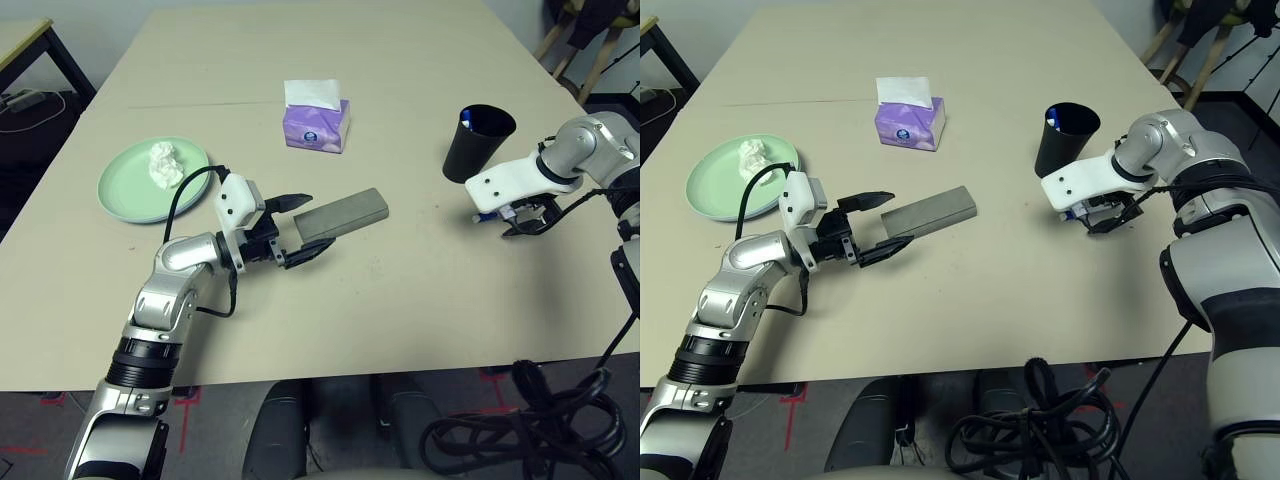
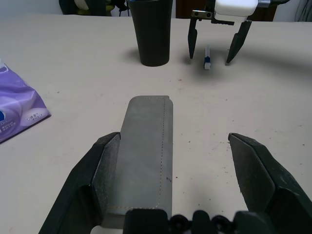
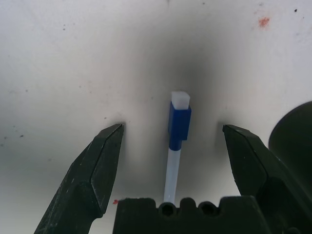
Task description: Organize and tidy the items on the table.
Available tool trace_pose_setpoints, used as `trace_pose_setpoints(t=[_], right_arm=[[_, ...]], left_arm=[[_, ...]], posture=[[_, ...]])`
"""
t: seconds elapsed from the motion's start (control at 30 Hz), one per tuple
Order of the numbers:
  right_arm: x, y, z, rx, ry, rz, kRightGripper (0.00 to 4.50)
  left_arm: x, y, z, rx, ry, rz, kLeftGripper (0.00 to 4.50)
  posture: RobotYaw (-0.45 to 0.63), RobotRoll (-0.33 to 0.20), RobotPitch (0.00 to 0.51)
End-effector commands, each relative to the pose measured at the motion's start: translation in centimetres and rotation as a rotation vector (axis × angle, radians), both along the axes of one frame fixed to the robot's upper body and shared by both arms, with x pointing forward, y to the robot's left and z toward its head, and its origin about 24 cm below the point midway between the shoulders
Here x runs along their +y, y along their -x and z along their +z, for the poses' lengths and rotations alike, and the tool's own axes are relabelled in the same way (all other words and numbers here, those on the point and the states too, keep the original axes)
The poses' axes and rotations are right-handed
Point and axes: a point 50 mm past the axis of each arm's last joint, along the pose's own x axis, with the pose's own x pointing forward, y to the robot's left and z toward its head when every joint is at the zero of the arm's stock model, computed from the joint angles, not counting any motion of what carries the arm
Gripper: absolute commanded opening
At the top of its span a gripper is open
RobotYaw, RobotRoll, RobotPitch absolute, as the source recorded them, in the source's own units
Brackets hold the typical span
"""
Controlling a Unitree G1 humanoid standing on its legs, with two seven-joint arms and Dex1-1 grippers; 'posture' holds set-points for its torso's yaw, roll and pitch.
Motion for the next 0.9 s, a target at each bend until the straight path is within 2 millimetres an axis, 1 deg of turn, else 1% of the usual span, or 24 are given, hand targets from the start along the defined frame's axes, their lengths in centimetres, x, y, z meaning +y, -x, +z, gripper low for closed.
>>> trace_pose_setpoints(t=[0.03, 0.2, 0.23, 0.3, 0.57, 0.6, 0.73, 0.83, 0.9], right_arm=[[-0.1, 0.1, -0.1, 0.017, -0.015, -0.003, 4.47], [-0.1, 0.2, -0.3, 0.053, -0.015, -0.010, 4.47], [-0.1, 0.3, -0.4, 0.061, -0.021, -0.013, 4.11], [-0.1, 0.3, -0.4, 0.080, -0.019, -0.017, 3.57], [0.0, 0.5, 0.4, 0.118, -0.052, -0.029, 0.50], [-0.1, 0.5, 0.5, 0.123, -0.053, -0.030, 0.26], [-0.3, 0.7, 1.0, 0.135, -0.067, -0.038, 0.26], [-0.4, 0.7, 1.3, 0.148, -0.110, -0.054, 0.26], [-0.1, 0.7, 1.8, 0.177, -0.224, -0.091, 0.26]], left_arm=[[0.1, 0.2, 0.3, -0.012, -0.010, -0.006, 4.50], [0.1, 0.1, 0.3, -0.016, -0.016, -0.009, 4.50], [0.1, 0.1, 0.4, -0.018, -0.018, -0.010, 4.50], [0.1, 0.1, 0.4, -0.024, -0.022, -0.013, 4.50], [0.0, -0.2, 0.6, -0.046, -0.033, -0.025, 4.50], [0.0, -0.2, 0.6, -0.047, -0.035, -0.028, 4.50], [-0.1, -0.4, 0.6, -0.049, -0.037, -0.033, 4.50], [-0.1, -0.7, 0.7, -0.052, -0.039, -0.036, 4.50], [-0.1, -1.0, 0.9, -0.057, -0.041, -0.038, 4.50]], posture=[[0.15, 0.000, 0.214], [0.15, 0.000, 0.215], [0.15, 0.000, 0.215], [0.15, 0.000, 0.216], [0.14, 0.000, 0.211], [0.13, 0.000, 0.211], [0.12, 0.000, 0.201], [0.12, 0.000, 0.186], [0.11, 0.000, 0.175]])
